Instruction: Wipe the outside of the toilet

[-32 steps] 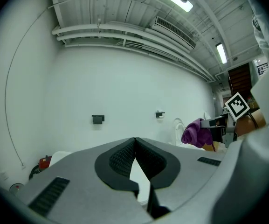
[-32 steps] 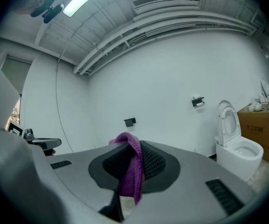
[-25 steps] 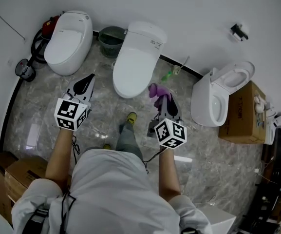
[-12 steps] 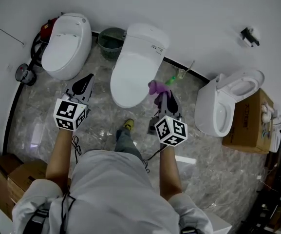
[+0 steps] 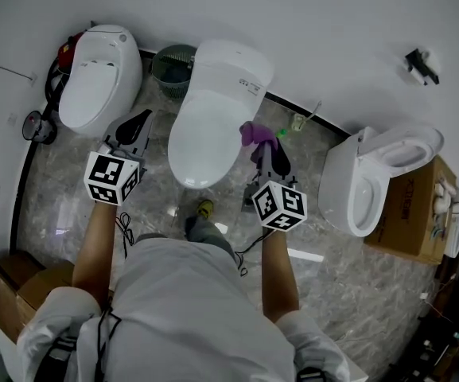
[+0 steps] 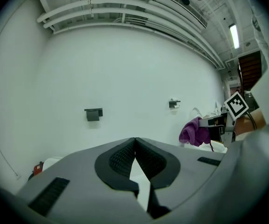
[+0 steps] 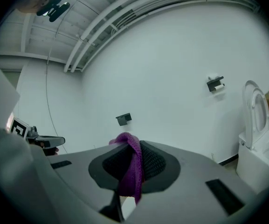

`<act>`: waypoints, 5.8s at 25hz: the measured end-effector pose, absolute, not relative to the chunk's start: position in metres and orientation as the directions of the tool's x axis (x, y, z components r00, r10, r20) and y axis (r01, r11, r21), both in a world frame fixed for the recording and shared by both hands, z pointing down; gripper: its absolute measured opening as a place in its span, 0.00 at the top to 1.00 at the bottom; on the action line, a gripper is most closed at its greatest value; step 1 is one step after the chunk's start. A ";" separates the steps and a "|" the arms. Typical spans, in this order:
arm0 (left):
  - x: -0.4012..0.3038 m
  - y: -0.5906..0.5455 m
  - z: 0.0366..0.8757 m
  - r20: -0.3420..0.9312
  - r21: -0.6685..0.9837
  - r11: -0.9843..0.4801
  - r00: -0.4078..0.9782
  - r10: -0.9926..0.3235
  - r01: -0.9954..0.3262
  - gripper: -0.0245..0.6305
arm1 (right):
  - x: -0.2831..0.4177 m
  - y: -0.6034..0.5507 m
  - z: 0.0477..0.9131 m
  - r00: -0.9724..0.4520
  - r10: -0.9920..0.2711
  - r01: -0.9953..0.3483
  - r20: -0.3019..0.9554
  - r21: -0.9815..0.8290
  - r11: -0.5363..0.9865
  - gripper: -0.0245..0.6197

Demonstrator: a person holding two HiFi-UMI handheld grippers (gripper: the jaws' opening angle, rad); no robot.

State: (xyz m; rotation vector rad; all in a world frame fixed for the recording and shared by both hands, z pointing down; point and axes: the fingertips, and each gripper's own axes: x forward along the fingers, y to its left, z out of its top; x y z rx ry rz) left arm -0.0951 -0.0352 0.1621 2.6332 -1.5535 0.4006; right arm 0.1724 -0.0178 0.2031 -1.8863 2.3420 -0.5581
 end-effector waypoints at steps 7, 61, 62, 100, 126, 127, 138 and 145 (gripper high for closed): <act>-0.065 -0.081 0.179 0.288 -0.083 -0.507 0.466 -0.836 -0.858 0.94 | 0.199 -0.065 0.217 -0.241 -0.954 -0.922 0.177 -0.348 0.168 0.87; -0.119 -0.260 0.469 0.467 0.144 -0.560 0.555 -0.689 -0.816 0.94 | 0.116 -0.206 0.500 -0.133 -0.864 -0.937 0.485 -0.346 -0.050 0.87; -0.119 -0.261 0.478 0.474 0.149 -0.557 0.554 -0.685 -0.817 0.94 | 0.115 -0.207 0.508 -0.132 -0.862 -0.936 0.490 -0.347 -0.054 0.87; -0.185 -0.273 0.607 0.583 0.184 -0.493 0.498 -0.642 -0.850 0.94 | -0.049 -0.344 0.675 -0.348 -0.803 -0.891 0.483 -0.437 0.122 0.87; -0.128 -0.260 0.639 0.614 0.207 -0.547 0.543 -0.573 -0.811 0.94 | 0.102 -0.314 0.752 0.011 -0.724 -0.968 0.690 -0.174 -0.181 0.87; -0.122 -0.258 0.639 0.614 0.211 -0.552 0.549 -0.567 -0.807 0.94 | 0.114 -0.308 0.755 0.030 -0.718 -0.966 0.695 -0.165 -0.200 0.87; -0.063 -0.233 0.641 0.606 0.246 -0.614 0.614 -0.506 -0.750 0.94 | 0.212 -0.250 0.779 0.190 -0.646 -0.931 0.739 -0.073 -0.357 0.87; -0.040 -0.222 0.639 0.588 0.271 -0.627 0.642 -0.493 -0.730 0.94 | 0.274 -0.217 0.770 0.287 -0.620 -0.906 0.730 -0.003 -0.423 0.87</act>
